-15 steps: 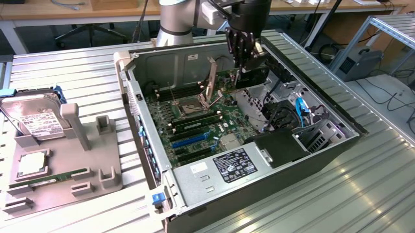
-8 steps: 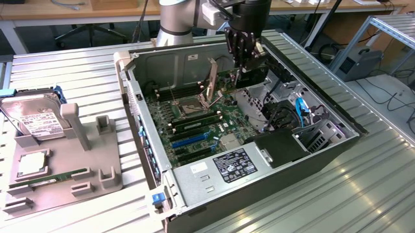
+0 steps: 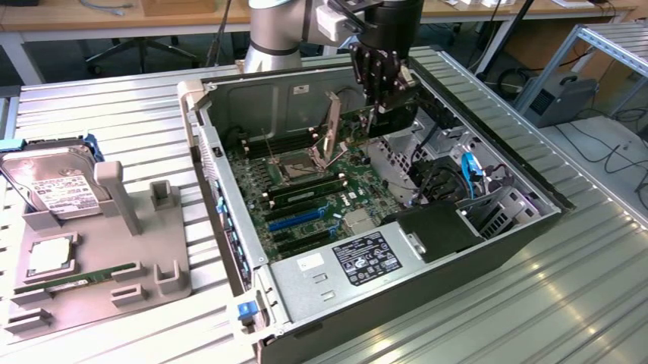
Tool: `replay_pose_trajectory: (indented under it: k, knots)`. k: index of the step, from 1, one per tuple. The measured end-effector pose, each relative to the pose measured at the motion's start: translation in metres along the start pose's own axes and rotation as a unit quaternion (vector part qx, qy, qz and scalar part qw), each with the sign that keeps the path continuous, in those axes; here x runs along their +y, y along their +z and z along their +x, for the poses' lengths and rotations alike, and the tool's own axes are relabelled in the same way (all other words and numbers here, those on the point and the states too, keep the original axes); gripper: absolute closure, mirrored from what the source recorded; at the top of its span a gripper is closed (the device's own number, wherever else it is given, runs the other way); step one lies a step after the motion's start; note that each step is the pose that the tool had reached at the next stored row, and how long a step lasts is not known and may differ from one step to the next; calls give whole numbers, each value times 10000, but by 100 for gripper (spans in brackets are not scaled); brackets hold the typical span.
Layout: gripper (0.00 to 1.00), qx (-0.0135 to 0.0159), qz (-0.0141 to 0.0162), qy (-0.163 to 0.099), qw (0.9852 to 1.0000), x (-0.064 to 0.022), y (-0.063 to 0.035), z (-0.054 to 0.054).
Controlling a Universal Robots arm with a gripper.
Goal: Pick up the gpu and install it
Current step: 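Insert the gpu into the slot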
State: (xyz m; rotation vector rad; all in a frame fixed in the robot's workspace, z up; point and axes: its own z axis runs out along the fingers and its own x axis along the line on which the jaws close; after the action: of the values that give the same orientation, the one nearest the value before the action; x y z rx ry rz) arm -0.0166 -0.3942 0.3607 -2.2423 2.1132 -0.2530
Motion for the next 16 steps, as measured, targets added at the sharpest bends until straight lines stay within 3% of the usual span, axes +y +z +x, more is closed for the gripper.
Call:
replay_pose_trajectory:
  k: [16]
  knots:
    - [73,-53,31,-356,9993,1,3,0]
